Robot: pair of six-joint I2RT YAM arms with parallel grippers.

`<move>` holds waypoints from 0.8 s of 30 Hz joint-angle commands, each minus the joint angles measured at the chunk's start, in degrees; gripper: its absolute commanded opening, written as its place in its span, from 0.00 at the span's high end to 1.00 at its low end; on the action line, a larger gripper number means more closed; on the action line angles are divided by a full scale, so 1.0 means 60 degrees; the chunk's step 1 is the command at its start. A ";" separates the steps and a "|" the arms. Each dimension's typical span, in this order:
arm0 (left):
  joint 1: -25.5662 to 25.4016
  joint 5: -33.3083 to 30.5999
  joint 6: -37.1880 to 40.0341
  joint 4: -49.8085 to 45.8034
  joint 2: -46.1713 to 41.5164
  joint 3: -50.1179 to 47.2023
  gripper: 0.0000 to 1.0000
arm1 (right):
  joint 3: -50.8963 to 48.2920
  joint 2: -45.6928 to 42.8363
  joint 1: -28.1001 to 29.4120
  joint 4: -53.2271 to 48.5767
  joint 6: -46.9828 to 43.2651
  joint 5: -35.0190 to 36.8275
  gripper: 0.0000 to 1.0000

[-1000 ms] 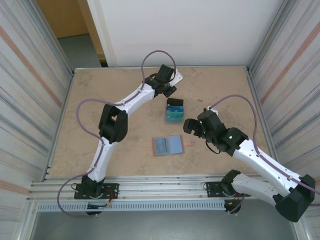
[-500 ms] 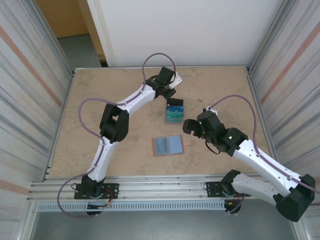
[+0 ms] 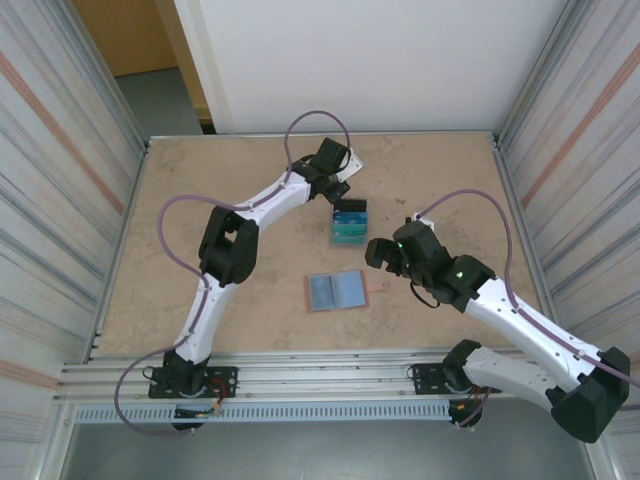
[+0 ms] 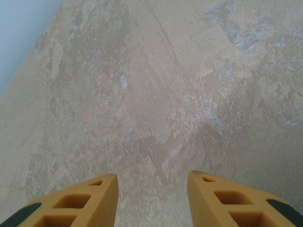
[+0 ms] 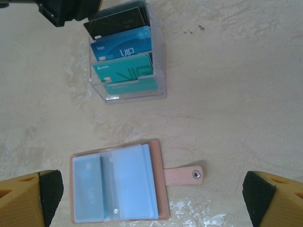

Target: Take the credit cards out of the card holder

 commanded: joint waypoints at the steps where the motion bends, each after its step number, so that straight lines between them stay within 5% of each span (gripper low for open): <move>1: -0.0028 -0.0236 -0.0340 0.0023 -0.0812 0.0019 0.57 | 0.0054 0.0100 0.0150 0.0041 -0.0044 0.0310 0.01; 7: -0.0022 -0.0669 -0.1231 0.0096 -0.1858 -0.0299 0.55 | 0.0287 0.0499 0.0594 -0.0163 -0.0323 0.0644 0.00; 13: 0.0077 -0.1314 -0.2646 0.0677 -0.4053 -0.2650 0.32 | 0.0670 0.1204 0.1367 -0.0321 -0.0547 0.0815 0.19; 17: 0.0264 -0.1643 -0.4151 0.1153 -0.5992 -0.5268 0.03 | 0.0828 0.1805 0.1946 -0.0267 -0.0600 0.0657 0.25; 24: 0.0363 -0.2518 -0.6889 0.0945 -0.9065 -0.9478 0.01 | 0.1412 0.3795 0.2869 0.0134 -0.0741 -0.0240 0.47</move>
